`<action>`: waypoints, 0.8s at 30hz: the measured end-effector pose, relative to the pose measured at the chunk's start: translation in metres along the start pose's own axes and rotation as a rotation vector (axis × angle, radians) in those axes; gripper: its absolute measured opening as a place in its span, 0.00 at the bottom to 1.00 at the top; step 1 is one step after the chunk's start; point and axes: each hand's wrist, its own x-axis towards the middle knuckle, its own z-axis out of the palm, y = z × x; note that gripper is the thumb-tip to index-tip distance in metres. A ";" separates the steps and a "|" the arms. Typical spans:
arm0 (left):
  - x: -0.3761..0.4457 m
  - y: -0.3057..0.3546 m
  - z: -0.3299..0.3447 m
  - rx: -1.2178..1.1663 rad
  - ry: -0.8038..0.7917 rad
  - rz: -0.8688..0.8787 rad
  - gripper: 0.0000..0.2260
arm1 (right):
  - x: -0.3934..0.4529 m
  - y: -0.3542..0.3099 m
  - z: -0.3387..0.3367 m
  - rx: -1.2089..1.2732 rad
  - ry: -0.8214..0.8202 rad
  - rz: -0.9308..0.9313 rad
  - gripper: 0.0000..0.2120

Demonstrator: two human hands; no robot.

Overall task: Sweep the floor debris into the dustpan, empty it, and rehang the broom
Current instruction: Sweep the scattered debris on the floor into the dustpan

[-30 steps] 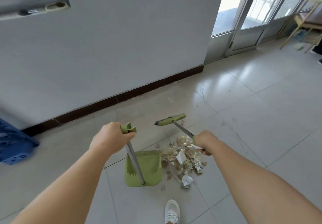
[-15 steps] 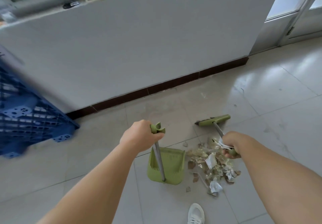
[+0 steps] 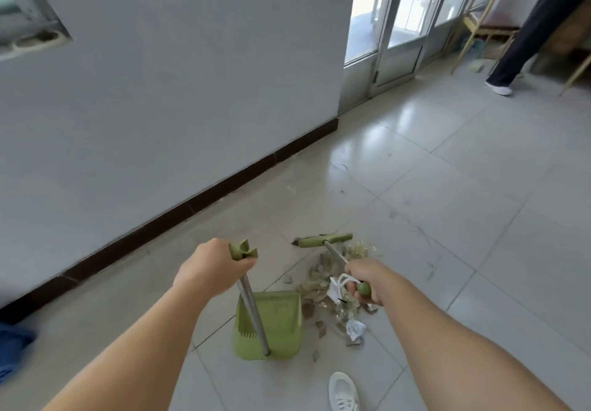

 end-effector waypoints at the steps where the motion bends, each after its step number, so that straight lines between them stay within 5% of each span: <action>1: -0.006 -0.005 -0.002 0.019 -0.012 0.038 0.18 | -0.009 0.013 0.005 0.049 0.032 -0.023 0.12; 10: -0.041 -0.025 -0.006 0.087 -0.045 0.221 0.18 | -0.068 0.089 0.040 0.055 0.314 -0.074 0.07; 12: -0.051 -0.029 -0.003 0.105 -0.052 0.240 0.17 | -0.073 0.105 0.037 0.165 0.237 -0.077 0.02; 16: -0.069 -0.036 -0.001 0.108 -0.050 0.243 0.17 | -0.084 0.119 0.017 0.419 0.205 -0.100 0.09; 24: -0.102 -0.042 0.011 0.148 -0.061 0.264 0.16 | -0.111 0.185 0.014 0.079 0.278 0.075 0.07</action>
